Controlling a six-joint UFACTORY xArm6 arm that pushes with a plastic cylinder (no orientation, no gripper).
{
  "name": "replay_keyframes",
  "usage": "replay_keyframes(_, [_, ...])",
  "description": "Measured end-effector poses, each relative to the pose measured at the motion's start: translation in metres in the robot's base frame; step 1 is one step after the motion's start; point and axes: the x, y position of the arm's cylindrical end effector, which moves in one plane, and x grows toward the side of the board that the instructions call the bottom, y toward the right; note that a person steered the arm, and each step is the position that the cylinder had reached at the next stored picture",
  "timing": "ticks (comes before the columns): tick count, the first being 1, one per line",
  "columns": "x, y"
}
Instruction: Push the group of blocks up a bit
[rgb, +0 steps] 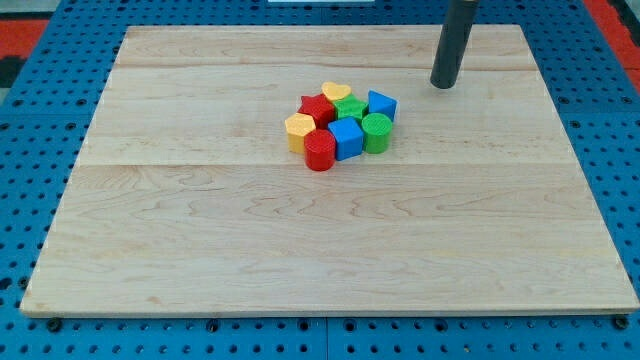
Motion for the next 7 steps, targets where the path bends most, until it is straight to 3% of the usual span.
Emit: replay_keyframes(7, [0.0001, 0.0029])
